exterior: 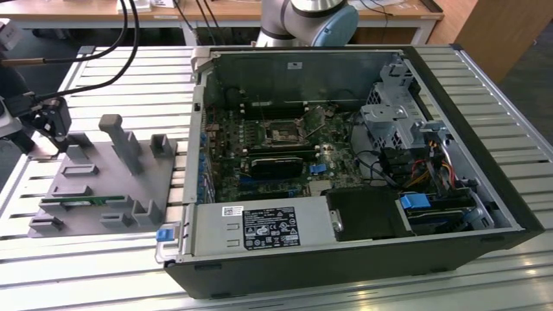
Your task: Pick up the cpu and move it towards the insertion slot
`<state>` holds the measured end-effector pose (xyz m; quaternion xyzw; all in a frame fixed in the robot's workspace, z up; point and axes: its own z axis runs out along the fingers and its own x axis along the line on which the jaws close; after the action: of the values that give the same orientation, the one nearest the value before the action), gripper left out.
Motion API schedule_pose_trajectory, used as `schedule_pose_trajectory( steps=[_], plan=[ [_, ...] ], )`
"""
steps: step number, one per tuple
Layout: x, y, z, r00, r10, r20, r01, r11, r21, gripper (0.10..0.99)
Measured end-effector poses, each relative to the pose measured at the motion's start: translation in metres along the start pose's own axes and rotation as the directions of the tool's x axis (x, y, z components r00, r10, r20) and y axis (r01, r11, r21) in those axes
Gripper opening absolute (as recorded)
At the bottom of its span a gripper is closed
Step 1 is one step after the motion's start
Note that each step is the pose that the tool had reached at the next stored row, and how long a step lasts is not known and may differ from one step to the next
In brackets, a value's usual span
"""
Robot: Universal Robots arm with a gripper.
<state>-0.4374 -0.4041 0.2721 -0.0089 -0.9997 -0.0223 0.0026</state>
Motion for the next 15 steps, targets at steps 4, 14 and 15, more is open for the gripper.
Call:
schedule_pose_trajectory(
  steps=[4, 14, 15],
  plan=[
    [0.0000, 0.0000, -0.0007, 1.0000, 0.000, 0.0001, 0.000, 1.0000, 0.000, 0.545],
    [0.0000, 0.0002, -0.0034, 1.0000, 0.000, 0.0000, 0.000, 1.0000, 0.000, 0.545],
    [0.0000, 0.0002, -0.0036, 1.0000, 0.000, -0.0001, 0.000, 1.0000, 0.000, 0.545]
  ],
)
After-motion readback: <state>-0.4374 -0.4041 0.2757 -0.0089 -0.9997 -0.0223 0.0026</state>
